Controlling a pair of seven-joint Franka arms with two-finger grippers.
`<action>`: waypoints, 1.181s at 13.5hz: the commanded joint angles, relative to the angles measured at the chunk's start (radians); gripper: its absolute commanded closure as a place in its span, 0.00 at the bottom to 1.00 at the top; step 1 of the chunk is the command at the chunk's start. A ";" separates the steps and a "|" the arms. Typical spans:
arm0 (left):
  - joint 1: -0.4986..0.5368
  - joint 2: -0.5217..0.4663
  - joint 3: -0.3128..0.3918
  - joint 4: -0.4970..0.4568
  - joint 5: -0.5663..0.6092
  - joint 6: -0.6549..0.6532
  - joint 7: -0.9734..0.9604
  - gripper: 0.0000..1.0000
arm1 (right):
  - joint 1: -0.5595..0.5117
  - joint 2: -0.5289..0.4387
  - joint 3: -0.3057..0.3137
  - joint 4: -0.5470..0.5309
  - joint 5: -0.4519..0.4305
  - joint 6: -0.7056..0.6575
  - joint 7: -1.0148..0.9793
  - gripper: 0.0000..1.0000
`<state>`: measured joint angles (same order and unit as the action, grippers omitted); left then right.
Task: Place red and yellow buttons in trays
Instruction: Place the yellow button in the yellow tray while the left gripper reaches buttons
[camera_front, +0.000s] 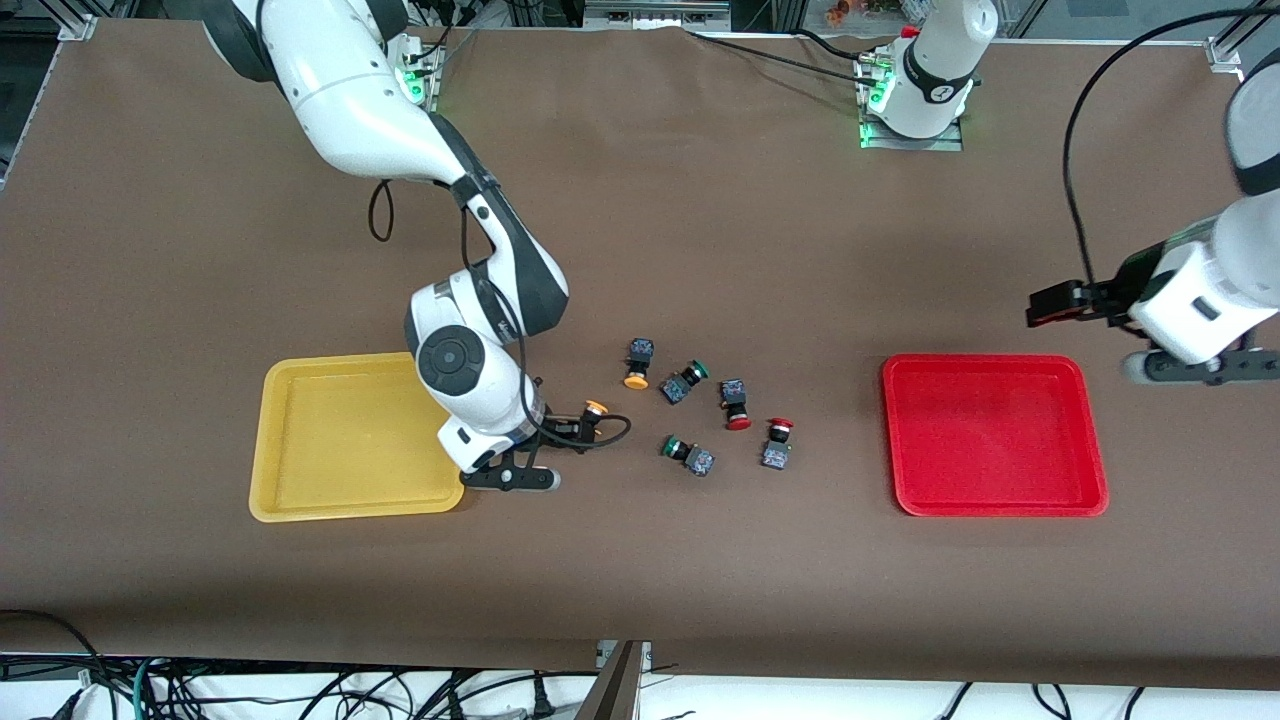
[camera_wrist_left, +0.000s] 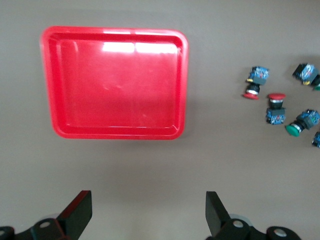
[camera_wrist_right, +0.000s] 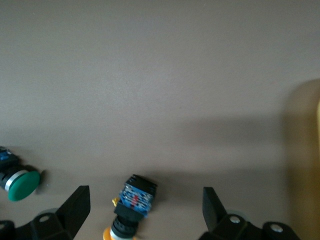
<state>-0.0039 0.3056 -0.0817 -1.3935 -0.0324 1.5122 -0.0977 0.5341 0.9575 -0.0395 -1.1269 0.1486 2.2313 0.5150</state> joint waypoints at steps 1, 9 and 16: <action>-0.070 0.084 0.002 0.034 0.022 0.040 -0.007 0.00 | 0.027 0.053 0.006 0.039 -0.012 0.025 0.118 0.01; -0.198 0.407 0.000 0.030 0.015 0.561 -0.178 0.00 | 0.030 0.061 0.003 -0.010 -0.009 0.021 0.165 0.74; -0.278 0.550 0.000 0.027 0.023 0.807 -0.292 0.00 | -0.198 -0.062 -0.008 -0.053 -0.017 -0.167 -0.355 0.80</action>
<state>-0.2645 0.8245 -0.0881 -1.3938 -0.0324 2.2843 -0.3579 0.4148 0.9432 -0.0658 -1.1272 0.1394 2.0868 0.3153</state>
